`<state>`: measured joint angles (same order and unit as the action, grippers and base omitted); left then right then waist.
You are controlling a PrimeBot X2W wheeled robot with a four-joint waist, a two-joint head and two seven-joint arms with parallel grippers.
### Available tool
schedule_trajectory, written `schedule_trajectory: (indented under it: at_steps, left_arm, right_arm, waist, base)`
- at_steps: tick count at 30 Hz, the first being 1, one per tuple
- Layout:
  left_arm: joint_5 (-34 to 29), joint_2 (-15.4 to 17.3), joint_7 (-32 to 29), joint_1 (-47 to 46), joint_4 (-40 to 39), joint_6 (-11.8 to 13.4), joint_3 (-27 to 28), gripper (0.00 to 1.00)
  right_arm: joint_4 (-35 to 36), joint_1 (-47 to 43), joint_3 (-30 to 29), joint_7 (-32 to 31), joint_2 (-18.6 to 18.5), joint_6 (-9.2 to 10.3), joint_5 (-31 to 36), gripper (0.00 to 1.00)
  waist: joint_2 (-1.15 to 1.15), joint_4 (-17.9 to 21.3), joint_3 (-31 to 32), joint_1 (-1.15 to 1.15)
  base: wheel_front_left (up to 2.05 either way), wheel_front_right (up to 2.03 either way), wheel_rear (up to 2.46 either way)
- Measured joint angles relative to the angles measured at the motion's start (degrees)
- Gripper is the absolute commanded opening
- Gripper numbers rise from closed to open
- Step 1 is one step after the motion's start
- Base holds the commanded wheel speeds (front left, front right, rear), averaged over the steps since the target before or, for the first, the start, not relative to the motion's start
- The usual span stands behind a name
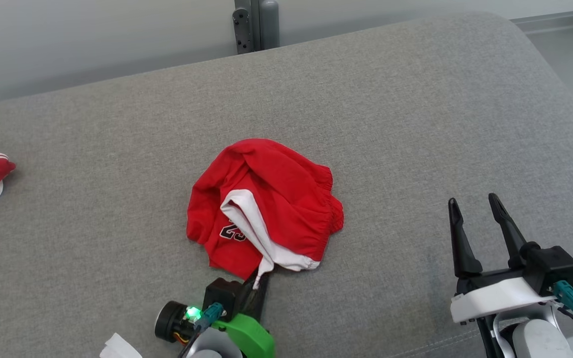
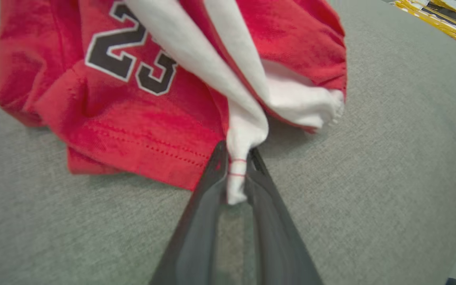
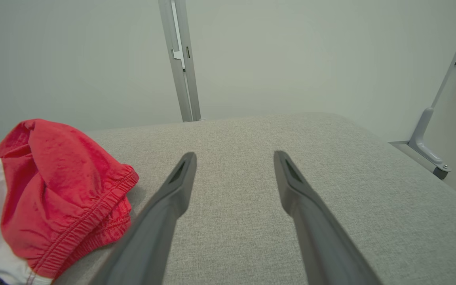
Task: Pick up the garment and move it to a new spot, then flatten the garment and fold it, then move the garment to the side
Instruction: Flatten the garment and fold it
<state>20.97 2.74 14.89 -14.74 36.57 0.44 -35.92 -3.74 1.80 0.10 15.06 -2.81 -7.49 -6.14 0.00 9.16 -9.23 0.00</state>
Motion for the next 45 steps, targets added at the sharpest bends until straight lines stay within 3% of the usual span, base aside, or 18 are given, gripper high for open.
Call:
schedule_trajectory:
  at_steps: [5, 15, 23, 30, 31, 32, 33, 45]
  left_arm:
    - [-0.60, 1.18, 0.23, 1.04, -5.10, 0.59, 2.45, 0.00]
    - [-2.52, 10.38, 0.23, 5.90, -17.89, 4.66, 12.45, 0.00]
    - [-1.77, 15.55, -0.35, 5.21, -14.99, 5.45, 16.69, 0.00]
    - [-0.35, 16.15, -0.21, 3.82, -6.68, 5.09, 17.93, 0.00]
    - [-0.35, 16.05, -0.20, 3.50, -5.70, 4.99, 18.01, 0.10]
    - [-0.36, 15.96, -0.15, 3.29, -5.10, 4.85, 18.05, 0.40]
    - [-0.40, 15.82, -0.12, 3.14, -4.68, 4.85, 18.08, 1.00]
    - [-2.67, 14.14, 0.23, 6.98, -10.54, 6.21, 23.73, 1.00]
  right_arm:
    - [0.01, -0.02, -0.64, 0.00, -0.01, 0.00, -0.26, 1.00]
    - [-0.26, -0.12, -0.05, 0.01, 0.01, 0.00, -0.87, 1.00]
    - [-0.47, 0.04, 0.68, 0.00, 0.01, 0.00, -1.15, 1.00]
    - [-0.81, 0.60, 0.70, 0.01, -0.01, 0.00, -1.18, 1.00]
    - [-0.85, 0.60, 0.69, 0.00, -0.01, 0.00, -1.18, 1.00]
    - [-0.89, 0.60, 0.65, 0.00, 0.00, 0.00, -1.16, 1.00]
    - [-0.93, 0.60, 0.63, 0.01, 0.00, 0.00, -1.16, 1.00]
    - [-1.19, -0.10, 0.38, 0.00, 0.01, 0.00, -0.82, 1.00]
  waist:
    - [0.00, -1.81, 0.47, 0.00]
    - [0.00, -6.28, 1.80, 0.00]
    - [0.00, -6.05, 1.31, 0.00]
    - [0.00, -4.22, 0.57, 0.00]
    - [0.00, -4.00, 0.49, 0.00]
    - [0.00, -3.86, 0.44, 0.00]
    - [0.00, -3.76, 0.43, 0.00]
    - [0.00, -5.81, 2.24, 0.00]
  base:
    - [0.00, 0.00, 0.00]
    - [0.00, 0.00, 0.00]
    - [0.00, 0.00, 0.00]
    - [0.00, 0.00, 0.00]
    - [0.00, 0.00, 0.00]
    - [0.00, 0.00, 0.00]
    - [0.00, 0.00, 0.00]
    - [0.00, 0.00, 0.00]
